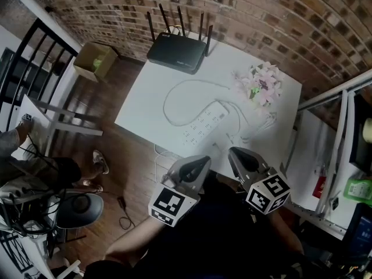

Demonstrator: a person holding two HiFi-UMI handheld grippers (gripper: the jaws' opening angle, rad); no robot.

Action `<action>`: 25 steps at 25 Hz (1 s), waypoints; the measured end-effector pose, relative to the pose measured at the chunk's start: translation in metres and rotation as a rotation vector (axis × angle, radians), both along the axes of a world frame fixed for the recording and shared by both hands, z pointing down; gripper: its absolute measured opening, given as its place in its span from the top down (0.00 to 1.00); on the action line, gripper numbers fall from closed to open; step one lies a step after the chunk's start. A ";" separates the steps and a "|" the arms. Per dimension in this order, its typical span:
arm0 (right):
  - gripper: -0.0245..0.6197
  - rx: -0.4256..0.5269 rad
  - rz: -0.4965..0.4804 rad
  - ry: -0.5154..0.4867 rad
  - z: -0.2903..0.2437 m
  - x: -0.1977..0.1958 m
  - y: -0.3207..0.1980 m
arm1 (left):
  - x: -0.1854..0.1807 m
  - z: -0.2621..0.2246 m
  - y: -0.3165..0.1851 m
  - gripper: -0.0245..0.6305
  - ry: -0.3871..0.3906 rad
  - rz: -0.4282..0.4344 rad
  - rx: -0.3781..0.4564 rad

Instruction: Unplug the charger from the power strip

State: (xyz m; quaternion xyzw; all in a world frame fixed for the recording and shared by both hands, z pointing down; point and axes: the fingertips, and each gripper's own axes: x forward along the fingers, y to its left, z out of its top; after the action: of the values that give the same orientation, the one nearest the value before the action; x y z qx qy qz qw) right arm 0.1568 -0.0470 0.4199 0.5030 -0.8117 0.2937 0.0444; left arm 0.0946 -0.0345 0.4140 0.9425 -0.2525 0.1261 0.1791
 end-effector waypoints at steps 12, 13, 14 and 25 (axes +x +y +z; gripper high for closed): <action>0.95 0.004 -0.005 0.006 -0.005 -0.001 0.004 | -0.003 -0.001 0.002 0.95 0.002 -0.009 -0.001; 0.95 0.005 -0.006 0.006 -0.004 -0.002 0.004 | -0.003 -0.001 0.002 0.95 0.002 -0.010 0.001; 0.95 0.005 -0.006 0.007 -0.004 -0.002 0.004 | -0.004 -0.001 0.002 0.95 0.002 -0.010 0.002; 0.95 0.014 -0.016 0.018 -0.005 -0.005 0.001 | -0.006 0.002 0.000 0.95 -0.002 -0.019 -0.005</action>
State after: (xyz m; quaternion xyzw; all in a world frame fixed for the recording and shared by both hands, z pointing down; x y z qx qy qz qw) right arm 0.1518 -0.0460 0.4147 0.4995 -0.8172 0.2831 0.0504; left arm 0.0883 -0.0348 0.4157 0.9395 -0.2612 0.1261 0.1823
